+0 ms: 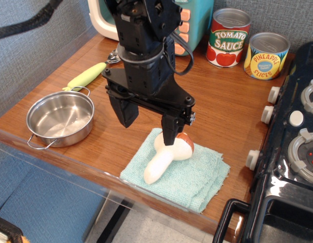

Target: Put the spoon above the mushroom

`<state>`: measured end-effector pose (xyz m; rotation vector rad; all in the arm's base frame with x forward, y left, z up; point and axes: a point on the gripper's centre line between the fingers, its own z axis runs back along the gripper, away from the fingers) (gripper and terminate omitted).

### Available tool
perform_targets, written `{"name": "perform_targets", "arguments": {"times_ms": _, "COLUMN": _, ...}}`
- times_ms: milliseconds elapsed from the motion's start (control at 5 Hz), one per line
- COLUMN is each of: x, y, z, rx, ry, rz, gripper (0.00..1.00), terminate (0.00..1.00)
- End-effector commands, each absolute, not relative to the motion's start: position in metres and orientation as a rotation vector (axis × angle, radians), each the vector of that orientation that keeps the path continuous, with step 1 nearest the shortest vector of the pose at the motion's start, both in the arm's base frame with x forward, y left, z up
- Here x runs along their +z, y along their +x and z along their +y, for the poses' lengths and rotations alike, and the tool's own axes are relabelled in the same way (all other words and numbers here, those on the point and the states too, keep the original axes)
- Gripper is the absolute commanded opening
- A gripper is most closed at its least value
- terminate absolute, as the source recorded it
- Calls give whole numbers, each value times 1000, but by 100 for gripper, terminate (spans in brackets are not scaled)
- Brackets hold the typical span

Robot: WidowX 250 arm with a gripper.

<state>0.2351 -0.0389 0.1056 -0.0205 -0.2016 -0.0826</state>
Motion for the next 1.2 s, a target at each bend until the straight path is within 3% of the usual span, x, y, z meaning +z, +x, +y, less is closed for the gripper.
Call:
{"name": "perform_targets", "arguments": {"times_ms": 0, "x": 106, "y": 235, "z": -39, "rx": -83, "ry": -20, "rz": -202, "gripper": 100, "terminate": 0}}
{"name": "perform_targets", "arguments": {"times_ms": 600, "x": 126, "y": 297, "z": 59, "rx": 24, "ry": 3, "rz": -284, "gripper": 100, "terminate": 0}}
{"name": "perform_targets", "arguments": {"times_ms": 1000, "x": 93, "y": 350, "z": 120, "rx": -139, "ry": 75, "rz": -308, "gripper": 100, "terminate": 0}}
